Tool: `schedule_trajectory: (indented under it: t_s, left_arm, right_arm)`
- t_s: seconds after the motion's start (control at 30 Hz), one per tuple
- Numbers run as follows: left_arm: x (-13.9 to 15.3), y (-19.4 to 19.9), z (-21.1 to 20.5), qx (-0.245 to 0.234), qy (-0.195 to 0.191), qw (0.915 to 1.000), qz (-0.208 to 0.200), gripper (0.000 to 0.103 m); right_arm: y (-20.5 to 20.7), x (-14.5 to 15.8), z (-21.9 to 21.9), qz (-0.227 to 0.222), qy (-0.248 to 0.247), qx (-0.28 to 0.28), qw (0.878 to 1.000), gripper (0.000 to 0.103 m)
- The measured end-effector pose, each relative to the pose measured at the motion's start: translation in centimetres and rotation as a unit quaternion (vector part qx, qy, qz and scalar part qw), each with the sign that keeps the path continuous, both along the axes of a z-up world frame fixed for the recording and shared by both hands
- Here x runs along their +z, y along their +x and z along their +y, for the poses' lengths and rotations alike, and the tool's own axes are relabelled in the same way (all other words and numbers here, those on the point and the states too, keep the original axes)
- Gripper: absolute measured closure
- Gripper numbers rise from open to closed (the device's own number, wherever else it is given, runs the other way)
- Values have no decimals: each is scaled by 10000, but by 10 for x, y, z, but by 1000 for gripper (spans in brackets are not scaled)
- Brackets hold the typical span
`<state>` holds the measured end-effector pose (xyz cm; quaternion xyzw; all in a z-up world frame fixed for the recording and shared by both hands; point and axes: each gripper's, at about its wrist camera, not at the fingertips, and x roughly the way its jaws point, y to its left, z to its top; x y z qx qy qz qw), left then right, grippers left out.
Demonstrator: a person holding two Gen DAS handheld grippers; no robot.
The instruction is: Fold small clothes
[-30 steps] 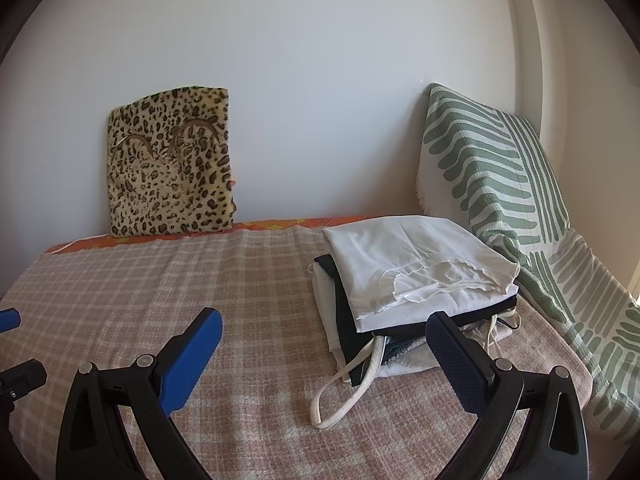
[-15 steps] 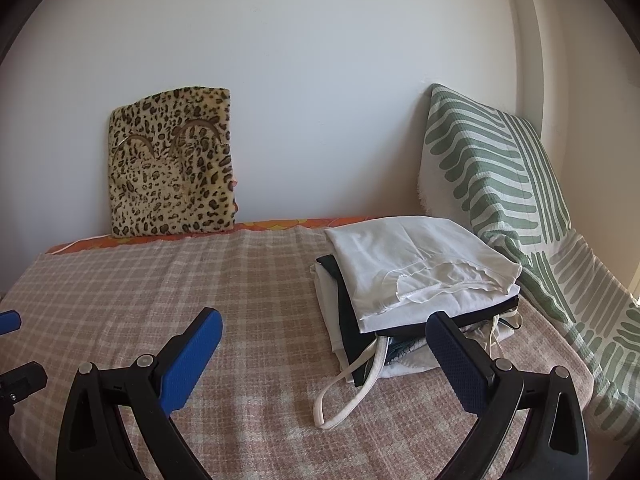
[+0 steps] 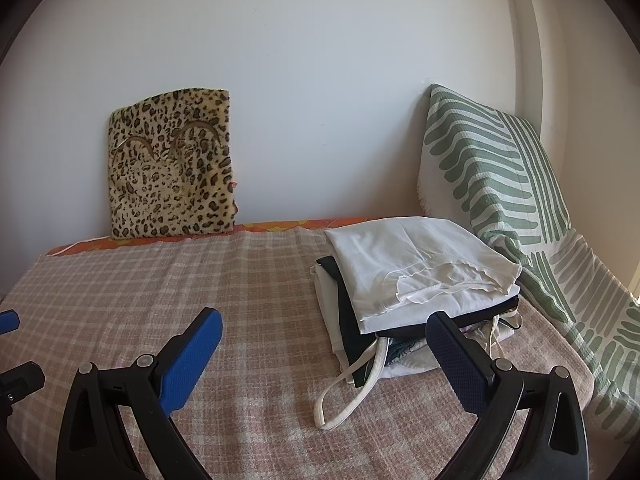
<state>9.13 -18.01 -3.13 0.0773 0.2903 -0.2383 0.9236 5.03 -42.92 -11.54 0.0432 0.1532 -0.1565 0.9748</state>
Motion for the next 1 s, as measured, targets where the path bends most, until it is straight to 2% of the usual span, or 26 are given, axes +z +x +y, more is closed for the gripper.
schedule_trajectory:
  t_s: [1.0]
  left_arm:
    - [4,-4,-1,52,-45,10000,-28,0]
  right_arm:
    - [0,2,3,-8,5,-10,10000,0]
